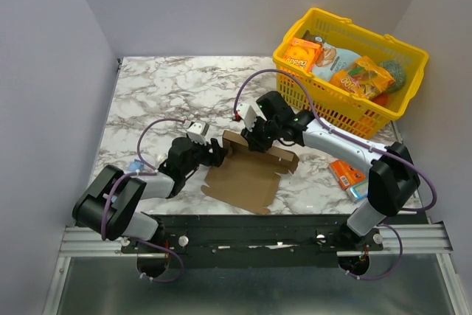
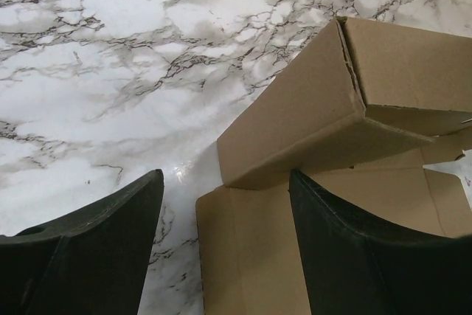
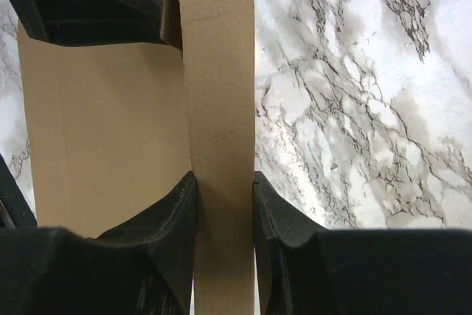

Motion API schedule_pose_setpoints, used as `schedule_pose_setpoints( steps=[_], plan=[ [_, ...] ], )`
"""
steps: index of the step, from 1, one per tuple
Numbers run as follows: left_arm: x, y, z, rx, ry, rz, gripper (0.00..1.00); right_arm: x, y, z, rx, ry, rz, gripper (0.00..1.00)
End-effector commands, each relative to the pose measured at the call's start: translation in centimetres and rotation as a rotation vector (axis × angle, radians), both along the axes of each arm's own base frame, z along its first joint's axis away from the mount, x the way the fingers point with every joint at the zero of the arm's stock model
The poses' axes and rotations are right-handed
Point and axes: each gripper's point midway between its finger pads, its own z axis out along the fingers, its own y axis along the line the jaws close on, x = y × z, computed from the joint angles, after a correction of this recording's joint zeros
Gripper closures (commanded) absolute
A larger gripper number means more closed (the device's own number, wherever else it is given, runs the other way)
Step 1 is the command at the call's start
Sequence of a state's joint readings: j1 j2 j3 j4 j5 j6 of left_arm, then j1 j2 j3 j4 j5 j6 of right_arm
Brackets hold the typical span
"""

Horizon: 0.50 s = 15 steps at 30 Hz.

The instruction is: Fold the paper box

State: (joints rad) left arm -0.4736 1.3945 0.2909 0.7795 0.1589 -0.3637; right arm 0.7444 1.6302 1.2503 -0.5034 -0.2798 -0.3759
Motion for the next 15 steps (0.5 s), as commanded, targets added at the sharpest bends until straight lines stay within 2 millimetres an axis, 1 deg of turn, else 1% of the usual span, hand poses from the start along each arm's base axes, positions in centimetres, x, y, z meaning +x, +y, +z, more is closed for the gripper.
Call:
schedule_pose_setpoints(
  steps=[1, 7, 10, 15],
  plan=[
    [1.5, -1.6, 2.2, -0.014, -0.102, -0.046, 0.24, -2.0, -0.3, -1.6, -0.038, 0.091, 0.028, 0.63],
    [2.1, -2.6, 2.4, -0.004, -0.134, -0.069, 0.25, -2.1, -0.1, -1.5, -0.027, 0.091, 0.03, 0.63],
    [2.3, -2.8, 2.3, 0.005, -0.145, -0.067, 0.29, -2.2, -0.1, -1.5, -0.028, 0.095, 0.032, 0.63],
    [2.8, -2.6, 2.4, 0.03, -0.176, -0.037, 0.29, -2.4, 0.2, -1.3, -0.016, 0.102, 0.042, 0.63]
  ],
)
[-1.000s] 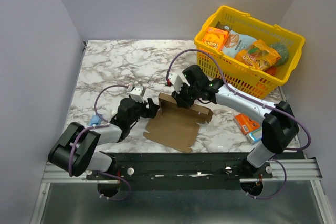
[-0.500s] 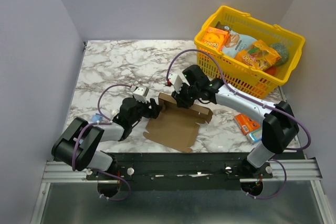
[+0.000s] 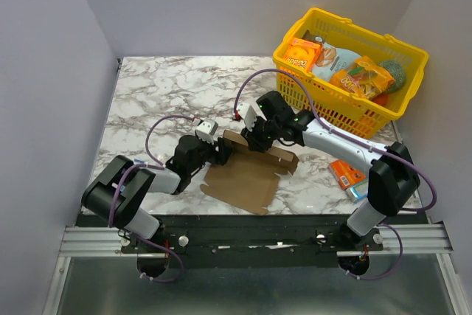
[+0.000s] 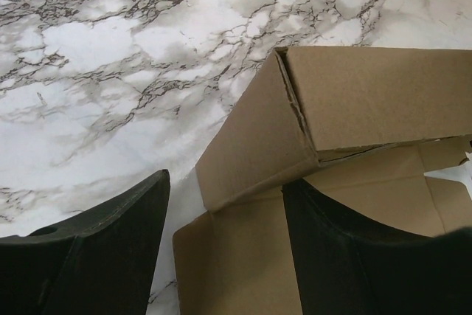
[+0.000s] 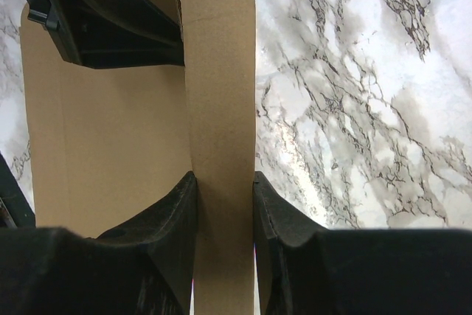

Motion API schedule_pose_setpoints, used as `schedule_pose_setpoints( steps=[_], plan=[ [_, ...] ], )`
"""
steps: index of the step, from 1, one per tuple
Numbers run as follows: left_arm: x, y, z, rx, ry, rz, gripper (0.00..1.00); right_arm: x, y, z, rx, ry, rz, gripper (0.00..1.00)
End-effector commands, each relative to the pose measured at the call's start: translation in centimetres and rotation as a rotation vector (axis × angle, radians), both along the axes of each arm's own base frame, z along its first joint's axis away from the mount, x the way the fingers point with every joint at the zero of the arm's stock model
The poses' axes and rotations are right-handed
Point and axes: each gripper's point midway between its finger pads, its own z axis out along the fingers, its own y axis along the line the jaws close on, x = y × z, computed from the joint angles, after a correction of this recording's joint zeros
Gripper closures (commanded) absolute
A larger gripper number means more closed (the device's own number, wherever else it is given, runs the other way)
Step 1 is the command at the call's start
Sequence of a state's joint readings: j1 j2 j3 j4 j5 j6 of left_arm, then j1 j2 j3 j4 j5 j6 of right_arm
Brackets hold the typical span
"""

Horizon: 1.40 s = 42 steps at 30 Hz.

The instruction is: Fold the paper box

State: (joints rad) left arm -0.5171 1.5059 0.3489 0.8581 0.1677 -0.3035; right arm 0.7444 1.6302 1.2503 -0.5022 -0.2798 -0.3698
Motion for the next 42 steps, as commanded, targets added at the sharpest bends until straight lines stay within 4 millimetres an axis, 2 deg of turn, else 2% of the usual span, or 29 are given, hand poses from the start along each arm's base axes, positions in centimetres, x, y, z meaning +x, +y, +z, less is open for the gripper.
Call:
schedule_pose_setpoints(
  steps=[1, 3, 10, 16, 18, 20, 23, 24, 28, 31, 35, 38, 40, 42],
  plan=[
    [1.9, -0.4, 2.6, -0.008, -0.128, 0.029, 0.3, -2.3, 0.2, -1.4, -0.018, 0.1, 0.046, 0.63],
    [1.9, -0.6, 2.8, -0.007, -0.146, 0.021, 0.31, -2.3, 0.3, -1.3, -0.017, 0.101, 0.048, 0.63],
    [2.2, -1.4, 3.0, 0.012, -0.18, 0.002, 0.59, -2.4, 0.4, -1.1, -0.012, 0.114, 0.056, 0.63],
    [2.3, -2.0, 3.1, 0.027, -0.197, 0.014, 0.7, -2.7, 0.5, -1.0, -0.006, 0.127, 0.056, 0.63],
    [2.5, -1.8, 2.9, 0.038, -0.199, 0.04, 0.71, -2.8, 0.5, -1.0, -0.002, 0.132, 0.054, 0.63],
    [2.7, -1.8, 2.9, 0.051, -0.2, 0.066, 0.77, -2.9, 0.6, -0.8, 0.008, 0.14, 0.053, 0.63],
    [2.9, -1.4, 2.5, 0.088, -0.195, 0.126, 0.85, -2.9, 0.7, -0.2, 0.024, 0.141, 0.035, 0.61],
    [3.3, -0.6, 2.5, 0.104, -0.2, 0.183, 0.87, -2.9, 0.8, 0.1, 0.029, 0.143, 0.026, 0.6],
    [2.8, 0.3, 1.8, 0.137, -0.19, 0.252, 0.96, -2.4, 0.7, 0.7, 0.033, 0.133, -0.023, 0.59],
    [2.2, -0.3, 1.5, 0.124, -0.188, 0.219, 0.99, -1.5, 0.4, 1.1, 0.027, 0.113, -0.088, 0.57],
    [1.5, -1.1, 1.2, 0.124, -0.166, 0.171, 1.0, -0.4, 0.0, 2.0, 0.033, 0.084, -0.182, 0.45],
    [1.1, -0.6, 0.9, 0.128, -0.142, 0.183, 1.0, 0.2, -0.4, 3.3, 0.057, 0.05, -0.244, 0.33],
    [0.8, -0.2, 0.6, 0.131, -0.127, 0.192, 1.0, 0.5, -1.1, 4.0, 0.066, 0.013, -0.279, 0.3],
    [0.4, 0.0, 0.5, 0.134, -0.104, 0.198, 1.0, 1.2, -1.6, 5.1, 0.099, -0.056, -0.317, 0.22]
  ],
)
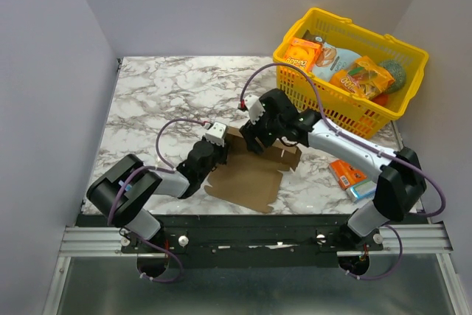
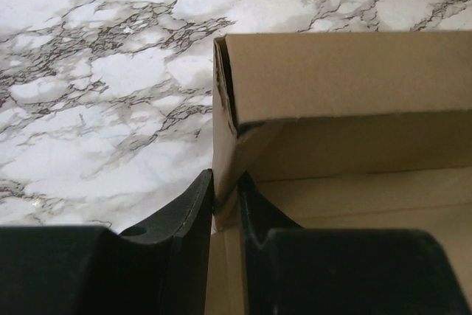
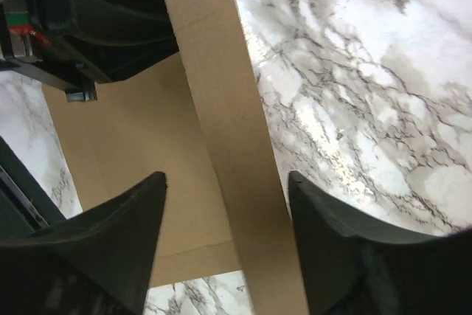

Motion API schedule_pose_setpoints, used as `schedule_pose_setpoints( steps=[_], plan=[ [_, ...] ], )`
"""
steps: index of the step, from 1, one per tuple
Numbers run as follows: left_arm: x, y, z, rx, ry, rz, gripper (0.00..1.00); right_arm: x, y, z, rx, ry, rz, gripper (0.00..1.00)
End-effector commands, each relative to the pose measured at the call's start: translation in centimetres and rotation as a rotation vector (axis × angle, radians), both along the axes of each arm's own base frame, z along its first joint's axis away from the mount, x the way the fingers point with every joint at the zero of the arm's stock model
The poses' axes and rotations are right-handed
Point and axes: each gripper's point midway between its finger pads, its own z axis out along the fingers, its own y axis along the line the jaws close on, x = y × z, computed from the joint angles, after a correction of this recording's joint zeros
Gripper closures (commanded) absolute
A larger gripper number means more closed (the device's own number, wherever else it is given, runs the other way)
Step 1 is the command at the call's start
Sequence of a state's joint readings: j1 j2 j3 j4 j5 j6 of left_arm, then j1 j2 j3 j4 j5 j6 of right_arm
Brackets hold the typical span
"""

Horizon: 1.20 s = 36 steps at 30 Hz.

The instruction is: Fold the paper box

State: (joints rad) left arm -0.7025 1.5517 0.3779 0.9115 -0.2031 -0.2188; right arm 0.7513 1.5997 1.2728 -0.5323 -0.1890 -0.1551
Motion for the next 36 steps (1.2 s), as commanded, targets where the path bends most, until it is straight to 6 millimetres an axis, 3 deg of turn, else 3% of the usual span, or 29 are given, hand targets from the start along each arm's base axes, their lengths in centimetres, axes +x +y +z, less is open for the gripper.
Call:
schedule_pose_setpoints(
  steps=[1, 4, 6, 10, 11, 12, 14, 15, 17, 18, 19, 21, 22, 27, 36],
  plan=[
    [-0.6, 1.2, -0.1, 0.0, 0.033, 0.055, 1.0, 0.8, -1.9, 4.0, 0.064, -0.154, -0.132, 0.21],
    [-0.9, 1.7, -0.4, 0.003, 0.049, 0.077, 1.0, 1.6, -3.6, 7.0, 0.125, -0.268, -0.243, 0.2],
    [-0.8, 2.1, -0.4, 0.005, 0.048, 0.096, 1.0, 1.9, -4.6, 7.5, 0.158, -0.291, -0.338, 0.21],
    [-0.9, 3.0, -0.8, 0.005, 0.045, 0.138, 1.0, 0.6, -5.4, 9.4, 0.36, -0.219, -0.531, 0.22],
    [-0.9, 3.1, -0.8, -0.001, 0.041, 0.147, 1.0, 0.3, -5.2, 11.1, 0.458, -0.219, -0.551, 0.23],
    [-0.9, 3.2, -0.8, -0.005, 0.04, 0.154, 1.0, -0.7, -4.7, 9.6, 0.52, -0.131, -0.576, 0.24],
    [-1.0, 3.0, -0.7, -0.016, 0.033, 0.15, 1.0, -1.1, -3.5, 10.6, 0.67, -0.086, -0.586, 0.26],
    [-1.1, 3.0, -0.7, -0.018, 0.032, 0.15, 1.0, -2.1, -3.2, 8.8, 0.716, 0.006, -0.611, 0.26],
    [-1.3, 2.8, -0.7, -0.027, 0.025, 0.136, 1.0, -2.0, -2.2, 9.7, 0.849, 0.027, -0.605, 0.27],
    [-1.4, 2.7, -0.7, -0.026, 0.026, 0.133, 1.0, -2.1, -1.9, 9.5, 0.899, 0.08, -0.637, 0.26],
    [-1.4, 2.8, -0.8, -0.024, 0.027, 0.137, 1.0, -2.1, -1.9, 7.8, 0.899, 0.116, -0.666, 0.26],
    [-1.5, 2.9, -0.9, -0.024, 0.03, 0.147, 1.0, -1.9, -1.3, 8.3, 0.997, 0.171, -0.698, 0.26],
    [-1.7, 3.0, -1.0, -0.024, 0.033, 0.151, 1.0, -1.9, -1.3, 7.0, 1.0, 0.202, -0.726, 0.26],
    [-1.9, 3.0, -1.0, -0.034, 0.031, 0.161, 1.0, -0.1, -1.5, 6.9, 1.122, 0.23, -0.846, 0.26],
    [-2.2, 2.8, -1.0, -0.029, 0.016, 0.167, 1.0, 2.0, -2.0, 5.0, 1.149, 0.232, -0.984, 0.31]
  ],
)
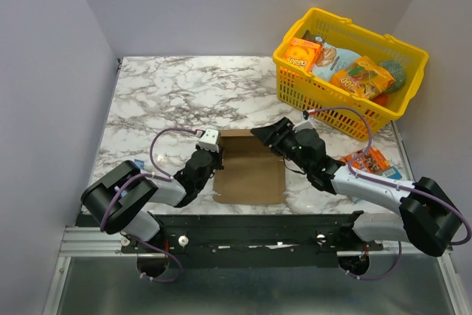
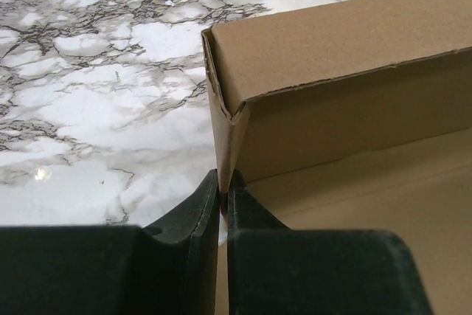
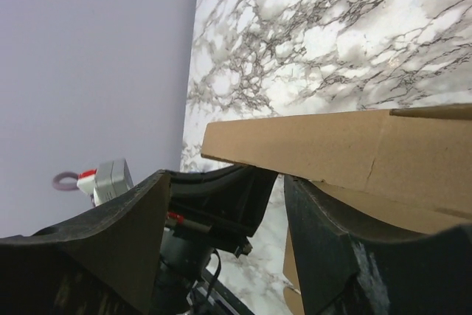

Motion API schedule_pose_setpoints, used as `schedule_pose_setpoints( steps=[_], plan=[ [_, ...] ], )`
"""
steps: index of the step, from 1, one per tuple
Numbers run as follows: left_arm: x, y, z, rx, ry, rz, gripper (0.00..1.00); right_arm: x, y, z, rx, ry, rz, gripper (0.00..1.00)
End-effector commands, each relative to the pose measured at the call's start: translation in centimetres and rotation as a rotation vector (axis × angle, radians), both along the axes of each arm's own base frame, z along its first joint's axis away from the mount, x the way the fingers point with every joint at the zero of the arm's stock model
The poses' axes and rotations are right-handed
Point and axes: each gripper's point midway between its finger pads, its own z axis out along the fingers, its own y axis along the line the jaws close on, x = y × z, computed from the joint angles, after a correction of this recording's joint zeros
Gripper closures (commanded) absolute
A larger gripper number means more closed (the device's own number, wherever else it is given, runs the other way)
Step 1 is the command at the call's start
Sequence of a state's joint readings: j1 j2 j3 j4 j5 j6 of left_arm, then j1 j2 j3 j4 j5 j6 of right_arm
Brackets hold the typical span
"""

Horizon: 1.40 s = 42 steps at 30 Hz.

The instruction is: Fold the paper box

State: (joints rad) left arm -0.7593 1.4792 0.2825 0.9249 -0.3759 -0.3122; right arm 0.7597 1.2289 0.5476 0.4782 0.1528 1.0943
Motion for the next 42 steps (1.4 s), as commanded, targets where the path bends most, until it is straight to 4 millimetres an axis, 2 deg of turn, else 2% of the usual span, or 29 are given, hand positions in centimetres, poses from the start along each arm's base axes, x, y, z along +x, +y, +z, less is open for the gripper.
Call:
schedule_pose_setpoints(
  steps=[1, 10, 16, 19, 20, 22, 23, 26, 27, 31, 42],
  plan=[
    [-0.4, 0.6, -0.5, 0.012, 0.002, 0.037, 1.0, 1.6, -0.6, 0.7, 0.074, -0.009, -0.111, 0.32],
    [-0.8, -0.1, -0.4, 0.03, -0.025, 0.022, 1.0, 2.8, -1.4, -0.4, 0.044, 0.004, -0.186, 0.41],
    [-0.7, -0.2, 0.1, 0.03, -0.041, 0.038, 1.0, 2.9, -1.4, -1.8, 0.031, 0.025, -0.198, 0.55],
    [-0.5, -0.2, 0.1, 0.033, -0.045, 0.053, 1.0, 3.0, -1.6, -2.2, 0.026, 0.023, -0.208, 0.67],
    [-0.3, 0.2, 0.0, 0.039, -0.048, 0.08, 1.0, 3.0, -1.6, -2.3, 0.026, 0.022, -0.206, 0.75],
    [-0.1, 0.6, 0.0, 0.038, -0.051, 0.106, 1.0, 3.1, -1.9, -2.5, 0.021, 0.024, -0.221, 0.81],
    [0.0, 1.1, -0.1, 0.04, -0.053, 0.144, 1.0, 3.0, -2.0, -2.7, 0.017, 0.026, -0.225, 0.89],
    [0.4, 2.3, -0.2, 0.051, -0.055, 0.218, 1.0, 2.9, -2.3, -2.8, 0.015, 0.023, -0.23, 0.99],
    [0.6, 3.3, -0.1, 0.049, -0.061, 0.282, 1.0, 2.9, -2.3, -2.8, 0.012, 0.021, -0.231, 0.99],
    [0.8, 5.2, 0.3, 0.053, -0.073, 0.404, 1.0, 2.7, -2.7, -3.3, 0.008, 0.034, -0.242, 0.99],
    [1.8, 6.5, -0.9, 0.151, -0.033, 0.515, 1.0, 2.4, -2.6, -3.5, 0.003, 0.037, -0.243, 0.99]
  ],
)
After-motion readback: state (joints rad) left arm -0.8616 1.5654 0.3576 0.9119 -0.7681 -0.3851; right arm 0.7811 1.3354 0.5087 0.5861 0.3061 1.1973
